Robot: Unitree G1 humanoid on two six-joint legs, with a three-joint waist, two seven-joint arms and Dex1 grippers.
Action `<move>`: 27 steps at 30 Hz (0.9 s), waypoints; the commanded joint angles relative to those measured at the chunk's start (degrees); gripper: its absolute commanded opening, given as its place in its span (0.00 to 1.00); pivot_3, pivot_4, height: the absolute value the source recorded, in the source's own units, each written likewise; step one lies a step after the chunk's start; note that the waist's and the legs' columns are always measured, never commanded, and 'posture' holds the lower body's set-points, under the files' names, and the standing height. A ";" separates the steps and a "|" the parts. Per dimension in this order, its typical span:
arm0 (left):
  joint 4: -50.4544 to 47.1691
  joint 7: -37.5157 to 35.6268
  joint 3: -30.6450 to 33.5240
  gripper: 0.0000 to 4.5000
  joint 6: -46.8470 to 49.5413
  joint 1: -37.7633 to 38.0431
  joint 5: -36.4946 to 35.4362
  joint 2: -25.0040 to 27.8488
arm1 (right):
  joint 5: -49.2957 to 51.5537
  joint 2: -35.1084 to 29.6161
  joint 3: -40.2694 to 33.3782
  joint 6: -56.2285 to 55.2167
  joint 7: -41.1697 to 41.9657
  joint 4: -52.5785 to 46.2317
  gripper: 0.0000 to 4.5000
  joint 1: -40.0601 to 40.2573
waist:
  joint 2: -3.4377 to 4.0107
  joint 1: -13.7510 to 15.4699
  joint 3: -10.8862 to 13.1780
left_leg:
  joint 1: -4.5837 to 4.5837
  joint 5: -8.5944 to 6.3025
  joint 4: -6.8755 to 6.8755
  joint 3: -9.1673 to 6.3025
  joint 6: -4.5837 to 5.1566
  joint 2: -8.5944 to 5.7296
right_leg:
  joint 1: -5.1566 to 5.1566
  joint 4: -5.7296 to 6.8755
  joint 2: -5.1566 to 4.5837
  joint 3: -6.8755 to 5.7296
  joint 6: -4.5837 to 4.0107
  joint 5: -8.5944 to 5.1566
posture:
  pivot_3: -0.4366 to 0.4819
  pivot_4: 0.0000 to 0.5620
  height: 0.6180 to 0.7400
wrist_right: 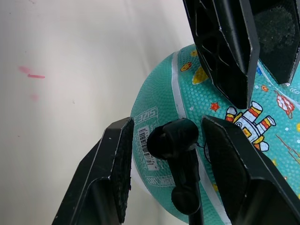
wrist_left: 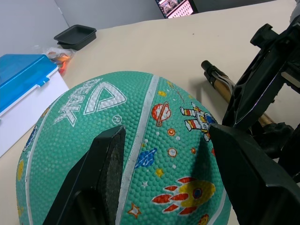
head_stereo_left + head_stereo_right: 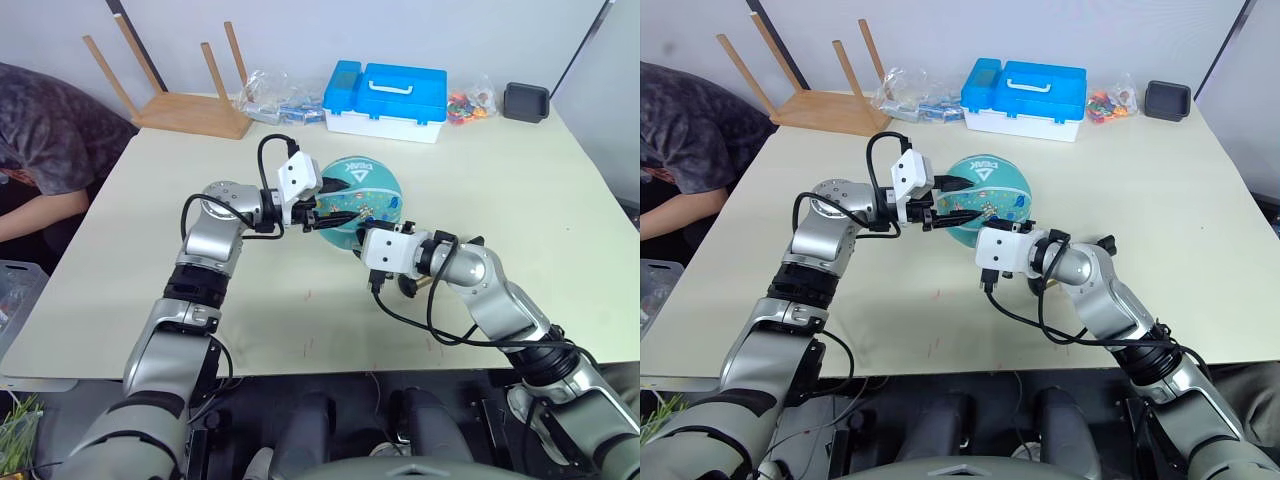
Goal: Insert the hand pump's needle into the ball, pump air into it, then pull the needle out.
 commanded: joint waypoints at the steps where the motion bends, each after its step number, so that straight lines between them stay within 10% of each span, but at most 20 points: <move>1: 0.08 0.48 0.53 0.66 1.28 0.77 0.47 0.88 | -0.78 0.02 -0.65 -0.51 -0.36 -1.02 0.54 -0.22 | 0.00 0.00 0.00 | 0.00 0.00 0.00 0.00 0.00 0.00 | 0.00 0.00 0.00 0.00 0.00 0.00 | 0.48 0.27 1.00; 8: -1.22 0.68 0.67 0.66 2.29 1.27 0.28 1.16 | -1.68 0.59 -0.66 0.26 -0.87 -1.98 0.47 0.48 | 0.00 0.00 0.00 | 0.00 0.00 0.00 0.00 0.00 0.01 | 0.00 0.00 0.01 0.00 0.00 0.00 | 0.48 0.27 1.00; 13: -1.75 0.77 0.70 0.66 2.99 1.27 0.09 1.09 | -3.27 0.87 -0.11 0.39 -1.84 -1.71 0.08 0.78 | -0.01 -0.02 -0.02 | 0.02 0.00 0.00 0.00 0.00 0.03 | 0.00 0.00 0.03 0.02 0.00 0.00 | 0.48 0.27 1.00; 27: -2.85 -2.56 3.98 0.66 7.55 -0.97 -5.01 3.10 | -4.53 1.07 -1.33 -0.79 -1.25 -3.93 0.07 -0.75 | -0.01 -0.18 -0.01 | -0.06 0.00 -0.03 0.02 0.00 0.08 | -0.11 -0.01 0.11 0.06 -0.01 0.00 | 0.48 0.27 1.00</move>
